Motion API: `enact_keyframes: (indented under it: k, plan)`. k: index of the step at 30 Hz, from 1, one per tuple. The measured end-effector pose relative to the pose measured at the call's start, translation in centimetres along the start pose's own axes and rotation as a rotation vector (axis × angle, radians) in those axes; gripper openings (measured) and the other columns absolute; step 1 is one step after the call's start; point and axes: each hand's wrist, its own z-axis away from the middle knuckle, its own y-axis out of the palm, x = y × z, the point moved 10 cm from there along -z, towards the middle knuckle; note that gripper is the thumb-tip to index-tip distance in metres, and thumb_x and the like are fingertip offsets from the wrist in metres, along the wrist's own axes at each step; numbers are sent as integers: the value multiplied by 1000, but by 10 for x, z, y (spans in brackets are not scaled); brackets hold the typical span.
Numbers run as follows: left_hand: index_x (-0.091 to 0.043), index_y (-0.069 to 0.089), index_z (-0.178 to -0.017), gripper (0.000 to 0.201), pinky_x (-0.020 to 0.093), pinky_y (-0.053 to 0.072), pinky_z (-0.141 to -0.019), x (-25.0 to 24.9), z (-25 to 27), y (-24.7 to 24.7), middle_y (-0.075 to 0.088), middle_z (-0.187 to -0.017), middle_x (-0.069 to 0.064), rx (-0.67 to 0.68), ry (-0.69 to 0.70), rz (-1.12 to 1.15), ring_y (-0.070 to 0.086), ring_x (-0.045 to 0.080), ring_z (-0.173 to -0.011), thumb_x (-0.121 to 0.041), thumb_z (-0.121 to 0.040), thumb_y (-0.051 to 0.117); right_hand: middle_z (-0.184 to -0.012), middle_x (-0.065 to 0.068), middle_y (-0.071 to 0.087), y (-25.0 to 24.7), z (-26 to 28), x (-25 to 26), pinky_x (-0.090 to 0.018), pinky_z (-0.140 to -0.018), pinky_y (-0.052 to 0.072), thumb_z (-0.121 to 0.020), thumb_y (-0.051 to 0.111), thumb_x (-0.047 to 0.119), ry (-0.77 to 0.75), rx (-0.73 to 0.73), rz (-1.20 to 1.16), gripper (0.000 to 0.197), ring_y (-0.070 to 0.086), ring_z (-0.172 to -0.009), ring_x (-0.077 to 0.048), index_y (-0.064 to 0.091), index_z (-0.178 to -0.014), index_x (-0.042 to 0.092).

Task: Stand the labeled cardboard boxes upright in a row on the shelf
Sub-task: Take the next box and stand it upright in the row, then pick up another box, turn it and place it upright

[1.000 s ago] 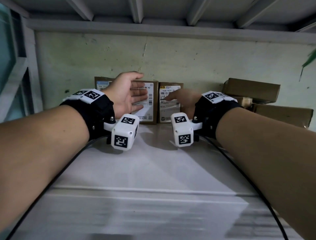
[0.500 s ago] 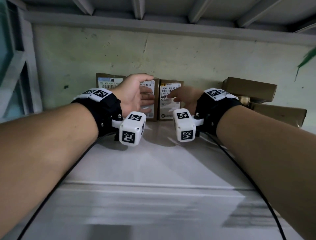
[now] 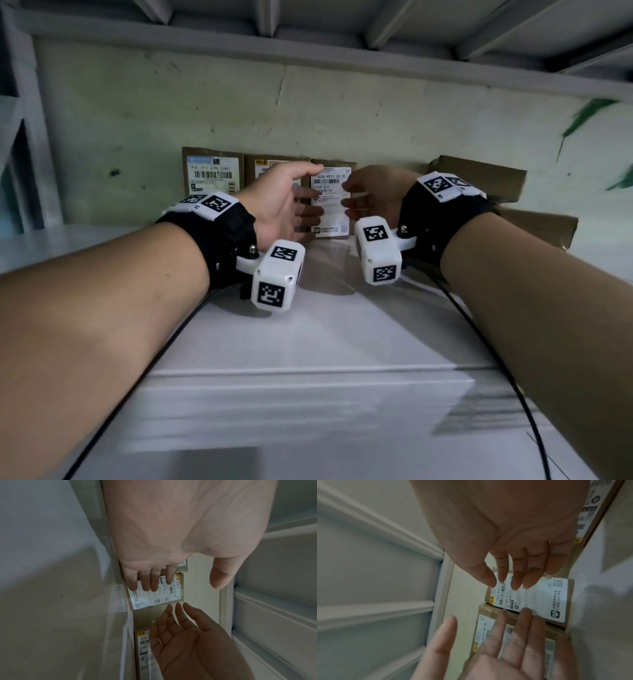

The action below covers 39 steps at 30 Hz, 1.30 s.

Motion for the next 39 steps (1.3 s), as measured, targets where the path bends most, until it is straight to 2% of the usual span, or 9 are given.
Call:
enact_keyframes:
  k: [7,12,15,18,23,26,30,35,39]
  plan:
    - [-12,64,-126,47,48,45,-115,-14,13,13,70,-130,17,62,44,62,68,32,-122,-43,-91,66,-86,-4,65,2,18,15,-37,-87,50,-88,60,22,-42,25,-88,7,60,-73,-21,62,-91,16]
    - [-16,66,-111,13,38,59,-84,-60,38,20,77,-114,11,-232,351,228,73,25,-95,-19,-102,57,-96,-7,62,-35,42,55,-36,-80,55,-85,64,16,-187,-88,-173,7,61,-73,-25,59,-83,12]
    - [-17,62,-100,12,36,56,-79,-63,35,65,73,-101,10,-159,236,193,68,26,-84,-27,-102,55,-120,-11,44,-62,64,58,-34,-70,47,-99,54,14,-154,-81,-362,14,53,-86,-27,56,-113,10]
    - [-14,55,-101,14,31,57,-54,-53,26,98,59,-104,8,-162,47,42,58,25,-70,-27,-97,59,-148,-17,48,-100,97,57,-32,-103,40,-101,53,3,-198,-231,-221,45,50,-132,-31,47,-146,1]
    - [-17,45,-85,15,34,52,-73,-49,-8,127,44,-107,6,-266,60,13,51,27,-85,-16,-97,54,-103,-19,59,-107,101,28,-10,-28,36,-105,42,7,-137,-38,-149,31,52,-63,-22,51,-133,0]
    - [-15,45,-86,15,35,50,-70,-23,-25,139,45,-104,6,-224,-61,-39,50,29,-92,-18,-97,55,-80,-7,45,-122,103,12,-11,-33,41,-100,51,14,-71,-39,-189,2,57,-34,-14,51,-102,13]
    - [-17,52,-110,22,37,57,-46,-5,-26,138,54,-114,10,-169,-161,-179,60,30,-82,-28,-94,62,-82,-5,49,-155,86,9,-28,-54,45,-65,70,17,-97,-174,-132,21,43,-59,-26,53,-77,11]
    - [-17,58,-115,34,56,56,-96,22,-24,137,57,-131,9,-55,-293,-229,61,35,-118,-41,-93,67,-109,-7,51,-147,77,-7,-28,-51,48,-91,55,19,-21,-51,-57,9,49,-73,-23,55,-99,15]
    - [-13,51,-146,84,56,56,-101,35,-18,137,61,-147,14,-15,-399,-241,67,38,-124,-26,-73,90,-99,-5,55,-148,79,9,-26,-51,50,-90,55,12,-77,-102,6,4,55,-88,-26,53,-92,9]
